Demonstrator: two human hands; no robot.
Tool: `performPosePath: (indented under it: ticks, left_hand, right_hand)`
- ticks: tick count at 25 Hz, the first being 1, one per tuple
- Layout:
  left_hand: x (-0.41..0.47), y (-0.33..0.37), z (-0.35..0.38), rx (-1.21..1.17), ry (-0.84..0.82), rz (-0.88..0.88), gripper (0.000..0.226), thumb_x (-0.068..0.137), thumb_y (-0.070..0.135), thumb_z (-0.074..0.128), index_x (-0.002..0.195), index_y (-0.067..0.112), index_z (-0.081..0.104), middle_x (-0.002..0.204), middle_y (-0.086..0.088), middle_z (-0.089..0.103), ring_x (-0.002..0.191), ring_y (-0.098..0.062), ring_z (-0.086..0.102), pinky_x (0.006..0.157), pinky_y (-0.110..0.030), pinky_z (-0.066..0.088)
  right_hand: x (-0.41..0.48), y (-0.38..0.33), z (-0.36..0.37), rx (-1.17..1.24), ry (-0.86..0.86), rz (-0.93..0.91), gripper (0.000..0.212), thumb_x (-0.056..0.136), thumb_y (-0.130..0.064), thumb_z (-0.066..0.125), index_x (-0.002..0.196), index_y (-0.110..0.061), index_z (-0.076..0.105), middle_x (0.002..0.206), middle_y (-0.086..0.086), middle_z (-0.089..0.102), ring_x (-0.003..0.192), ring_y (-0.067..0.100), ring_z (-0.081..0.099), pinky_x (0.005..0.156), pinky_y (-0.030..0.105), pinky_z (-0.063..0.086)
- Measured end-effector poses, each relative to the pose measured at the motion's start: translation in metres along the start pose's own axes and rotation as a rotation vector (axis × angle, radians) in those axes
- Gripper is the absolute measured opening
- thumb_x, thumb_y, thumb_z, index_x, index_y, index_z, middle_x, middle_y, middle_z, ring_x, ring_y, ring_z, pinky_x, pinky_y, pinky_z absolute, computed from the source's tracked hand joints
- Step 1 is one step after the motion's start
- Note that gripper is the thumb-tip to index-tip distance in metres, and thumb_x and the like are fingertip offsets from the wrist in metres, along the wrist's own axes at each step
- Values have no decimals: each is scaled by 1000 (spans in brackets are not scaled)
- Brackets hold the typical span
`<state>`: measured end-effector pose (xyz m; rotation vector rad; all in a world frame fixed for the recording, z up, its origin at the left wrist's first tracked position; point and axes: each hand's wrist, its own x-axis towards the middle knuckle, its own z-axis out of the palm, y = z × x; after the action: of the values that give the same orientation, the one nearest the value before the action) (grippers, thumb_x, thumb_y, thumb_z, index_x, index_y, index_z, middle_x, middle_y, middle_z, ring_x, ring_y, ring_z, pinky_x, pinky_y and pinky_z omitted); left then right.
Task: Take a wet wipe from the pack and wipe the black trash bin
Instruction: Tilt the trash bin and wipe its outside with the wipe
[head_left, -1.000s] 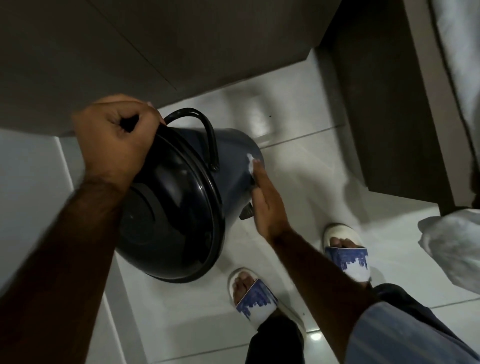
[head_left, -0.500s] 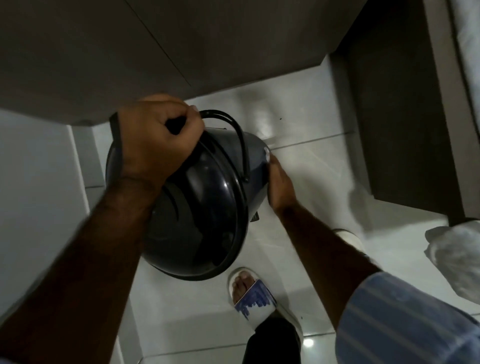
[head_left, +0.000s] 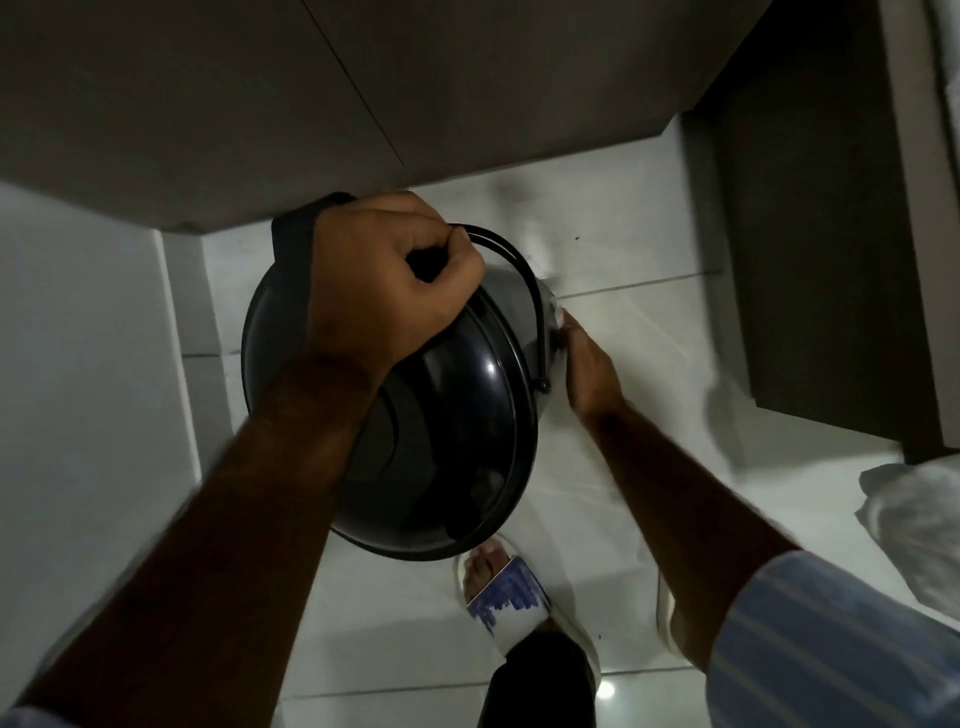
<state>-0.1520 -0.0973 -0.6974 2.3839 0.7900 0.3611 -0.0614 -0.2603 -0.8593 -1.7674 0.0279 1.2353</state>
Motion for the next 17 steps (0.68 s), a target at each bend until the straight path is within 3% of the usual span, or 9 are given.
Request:
performPosePath:
  ticks: [4, 7, 8, 10, 12, 15, 17]
  left_hand:
    - [-4, -6, 2, -28, 77, -20, 23, 91, 6, 66, 74, -4, 78, 72, -15, 72, 64, -27, 66, 65, -40, 54]
    - [-2, -13, 2, -32, 97, -26, 25, 92, 8, 66, 73, -4, 77, 72, -15, 72, 63, -28, 65, 64, -38, 55]
    - [-1, -15, 3, -29, 91, -13, 25, 92, 9, 65, 73, -3, 77, 72, -14, 72, 63, -26, 65, 64, -34, 56]
    - [3, -15, 5, -28, 81, 19, 25, 92, 12, 65, 74, -1, 78, 73, -11, 73, 63, -23, 66, 63, -27, 54]
    - [6, -15, 7, -39, 71, 42, 25, 91, 13, 65, 75, 1, 79, 74, -10, 74, 63, -22, 67, 63, -28, 55]
    - [9, -22, 8, -37, 74, 59, 27, 93, 18, 64, 75, 5, 79, 74, -7, 73, 64, -21, 66, 63, -34, 56]
    - [10, -29, 6, -30, 100, 32, 27, 93, 21, 64, 76, 8, 79, 73, -3, 72, 63, -18, 64, 62, -29, 55]
  right_hand:
    - [-6, 4, -3, -5, 2, -169, 48, 111, -42, 33, 154, -34, 51, 160, 1, 54, 150, 21, 47, 127, 46, 36]
    - [-26, 19, -3, 37, 24, -266, 48, 102, -47, 38, 148, -60, 45, 168, -15, 41, 157, 10, 35, 128, 37, 31]
    - [-28, 25, -6, 18, 26, -289, 49, 103, -45, 38, 150, -60, 43, 168, -18, 40, 158, 8, 33, 128, 33, 31]
    - [-15, 38, -16, -34, 8, -292, 53, 108, -38, 34, 160, -41, 38, 169, -10, 40, 158, 10, 33, 129, 34, 29]
    - [10, 39, -24, -47, 42, -177, 52, 112, -34, 32, 163, -22, 38, 168, 1, 43, 157, 17, 36, 131, 40, 27]
    - [32, 21, -29, -50, 100, -7, 54, 112, -43, 37, 157, -16, 48, 162, 9, 51, 152, 26, 45, 129, 43, 32]
    - [20, 5, -21, -126, 13, -209, 57, 108, -39, 33, 159, -15, 44, 164, 12, 48, 153, 28, 42, 129, 44, 31]
